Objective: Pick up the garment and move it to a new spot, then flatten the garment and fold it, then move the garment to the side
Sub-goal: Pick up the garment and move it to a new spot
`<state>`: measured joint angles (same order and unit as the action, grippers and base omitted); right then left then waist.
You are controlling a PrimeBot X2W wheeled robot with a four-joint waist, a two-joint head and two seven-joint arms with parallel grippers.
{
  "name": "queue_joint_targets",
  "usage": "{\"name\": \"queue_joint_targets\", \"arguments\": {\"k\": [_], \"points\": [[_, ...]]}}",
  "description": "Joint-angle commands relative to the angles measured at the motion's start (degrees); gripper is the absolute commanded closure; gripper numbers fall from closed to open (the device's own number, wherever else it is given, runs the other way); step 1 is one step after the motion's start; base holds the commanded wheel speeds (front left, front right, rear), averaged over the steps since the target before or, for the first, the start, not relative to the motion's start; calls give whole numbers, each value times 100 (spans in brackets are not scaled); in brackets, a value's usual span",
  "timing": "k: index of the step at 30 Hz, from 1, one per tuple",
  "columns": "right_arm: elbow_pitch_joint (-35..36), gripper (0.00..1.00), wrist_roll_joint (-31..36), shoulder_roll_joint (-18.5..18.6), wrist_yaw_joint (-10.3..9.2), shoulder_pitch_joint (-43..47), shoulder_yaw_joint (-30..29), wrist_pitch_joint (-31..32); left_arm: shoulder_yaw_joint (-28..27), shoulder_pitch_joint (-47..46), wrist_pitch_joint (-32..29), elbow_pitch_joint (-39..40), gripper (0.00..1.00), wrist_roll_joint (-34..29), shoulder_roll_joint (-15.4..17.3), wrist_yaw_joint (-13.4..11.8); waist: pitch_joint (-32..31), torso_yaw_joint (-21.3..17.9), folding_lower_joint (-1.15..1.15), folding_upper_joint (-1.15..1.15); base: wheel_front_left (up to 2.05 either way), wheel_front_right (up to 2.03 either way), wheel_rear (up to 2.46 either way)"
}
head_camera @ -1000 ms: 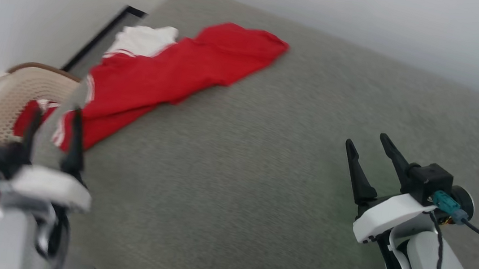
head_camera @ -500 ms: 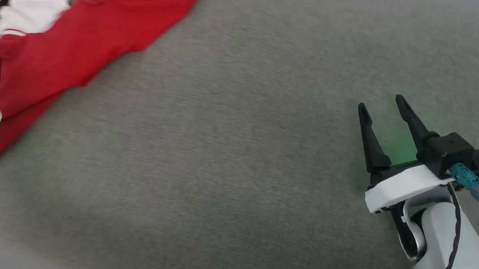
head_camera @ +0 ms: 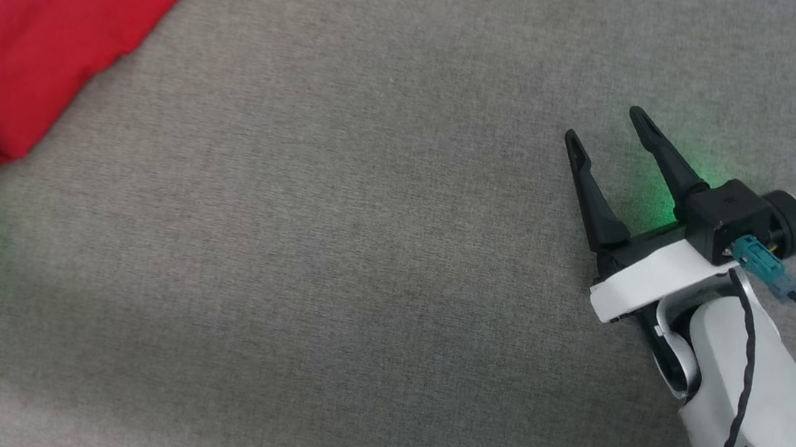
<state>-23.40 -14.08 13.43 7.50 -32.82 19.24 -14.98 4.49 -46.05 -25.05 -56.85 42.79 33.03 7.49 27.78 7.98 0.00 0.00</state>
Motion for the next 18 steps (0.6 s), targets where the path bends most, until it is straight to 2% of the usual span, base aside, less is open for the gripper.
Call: {"name": "queue_joint_targets", "arguments": {"k": [1, 3, 4, 5, 7, 13, 18], "points": [[36, 0, 28, 27, -2, -85, 57, -10, 119, 54, 61, -190, 0, 59, -213, -3, 103, -67, 0, 0, 0, 0, 0], [70, 0, 17, 48, -2, -81, 92, -3, 235, 86, 106, -312, 0, 131, -354, -3, 103, -79, 0, 0, 0, 0, 0], [96, 0, 13, 55, -2, -74, 113, 0, 332, 115, 99, -333, 13, 159, -423, -2, 91, -81, 0, 0, 0, 0, 0], [126, 0, 12, 59, -2, -58, 133, 1, 412, 146, 135, -332, 54, 195, -459, 11, 67, -78, 0, 0, 0, 0, 0], [169, 0, 0, 62, -2, -9, 165, 6, 500, 185, 349, -294, 100, 221, -415, 13, -19, -68, 0, 0, 0, 0, 0], [208, 0, -107, -36, -2, 132, 128, -10, 692, 6, 1777, -270, 100, -14, 188, -7, -501, -53, 0, 0, 0, 0, 0], [128, 0, -236, -176, -2, 341, -64, -22, 975, -231, 2788, -108, 100, -263, 378, -7, -918, -81, 0, 0, 0, 0, 0]]}}
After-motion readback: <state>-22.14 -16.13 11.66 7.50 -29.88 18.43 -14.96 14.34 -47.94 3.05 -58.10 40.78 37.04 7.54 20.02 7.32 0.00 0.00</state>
